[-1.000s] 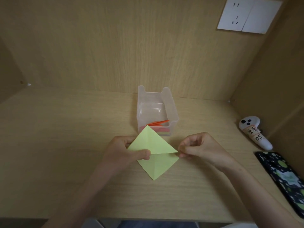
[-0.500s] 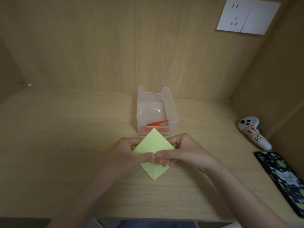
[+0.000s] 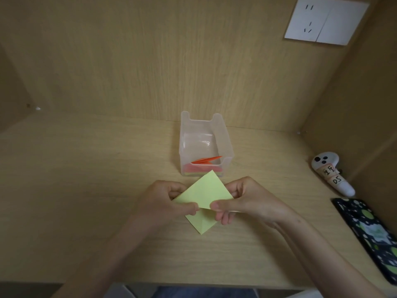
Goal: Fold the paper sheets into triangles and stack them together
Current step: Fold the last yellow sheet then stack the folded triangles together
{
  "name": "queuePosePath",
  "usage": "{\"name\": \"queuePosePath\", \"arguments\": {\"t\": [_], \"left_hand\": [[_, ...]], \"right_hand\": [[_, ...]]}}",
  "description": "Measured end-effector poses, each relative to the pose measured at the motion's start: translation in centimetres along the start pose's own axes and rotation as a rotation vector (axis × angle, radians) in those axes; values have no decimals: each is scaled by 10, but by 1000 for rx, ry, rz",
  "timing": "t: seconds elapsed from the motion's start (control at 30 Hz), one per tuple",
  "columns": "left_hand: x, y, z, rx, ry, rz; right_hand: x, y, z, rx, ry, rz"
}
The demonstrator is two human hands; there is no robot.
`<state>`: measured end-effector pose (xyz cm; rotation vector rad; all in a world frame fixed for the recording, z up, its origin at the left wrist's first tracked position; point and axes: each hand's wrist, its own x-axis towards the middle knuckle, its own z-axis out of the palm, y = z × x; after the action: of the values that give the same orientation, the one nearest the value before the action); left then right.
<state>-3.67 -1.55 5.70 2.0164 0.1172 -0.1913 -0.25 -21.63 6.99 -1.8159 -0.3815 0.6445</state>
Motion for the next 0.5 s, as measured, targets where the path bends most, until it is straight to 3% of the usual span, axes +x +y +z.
{"name": "queuePosePath", "arguments": {"t": [0.5], "left_hand": [[5,-12,-27,-190,49,-71]], "right_hand": [[-4,4,-5,44,60,22]]}}
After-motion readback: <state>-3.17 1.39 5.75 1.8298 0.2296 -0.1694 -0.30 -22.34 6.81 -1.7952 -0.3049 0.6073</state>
